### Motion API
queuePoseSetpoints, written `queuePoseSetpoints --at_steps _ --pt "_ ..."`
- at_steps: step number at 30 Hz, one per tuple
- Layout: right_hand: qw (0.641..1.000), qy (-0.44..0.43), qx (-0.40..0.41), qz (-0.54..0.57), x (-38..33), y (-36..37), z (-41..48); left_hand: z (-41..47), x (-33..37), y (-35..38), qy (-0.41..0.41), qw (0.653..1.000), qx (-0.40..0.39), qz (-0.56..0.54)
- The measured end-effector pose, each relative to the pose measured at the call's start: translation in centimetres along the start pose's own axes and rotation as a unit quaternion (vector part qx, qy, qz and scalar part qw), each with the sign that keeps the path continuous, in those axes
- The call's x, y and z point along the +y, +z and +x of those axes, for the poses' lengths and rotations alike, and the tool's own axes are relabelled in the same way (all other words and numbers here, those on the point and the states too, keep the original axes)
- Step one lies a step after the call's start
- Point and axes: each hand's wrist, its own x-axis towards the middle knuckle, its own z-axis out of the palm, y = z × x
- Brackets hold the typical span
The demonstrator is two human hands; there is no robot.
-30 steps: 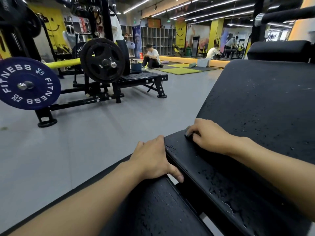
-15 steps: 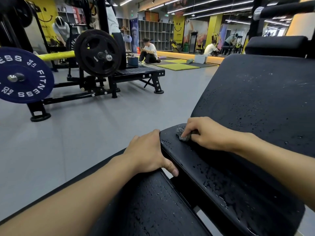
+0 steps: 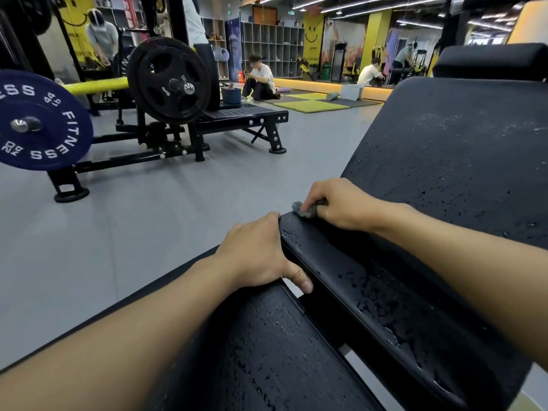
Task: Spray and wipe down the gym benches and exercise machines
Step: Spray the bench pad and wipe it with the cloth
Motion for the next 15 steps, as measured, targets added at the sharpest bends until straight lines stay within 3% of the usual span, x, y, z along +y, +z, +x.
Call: queuePoseSetpoints --at_steps 3,7,12,15 --pt "1.0 0.003 0.005 -0.013 -0.4 0.8 1.0 0.0 -0.1 0.1 -0.006 1.0 0.004 0.002" --pt "0.996 -0.04 -0.068 0.048 -0.6 -1.0 -2.7 0.3 -0.4 0.3 -0.01 1.0 0.005 0.001" --pt "0.998 -0.049 -0.015 0.03 -1.3 0.8 0.0 -0.2 -0.1 0.2 -0.015 1.0 0.008 -0.008" --pt "0.997 -0.073 -0.024 0.033 -1.4 0.9 -1.1 -0.5 0.0 0.2 -0.021 1.0 0.007 -0.02"
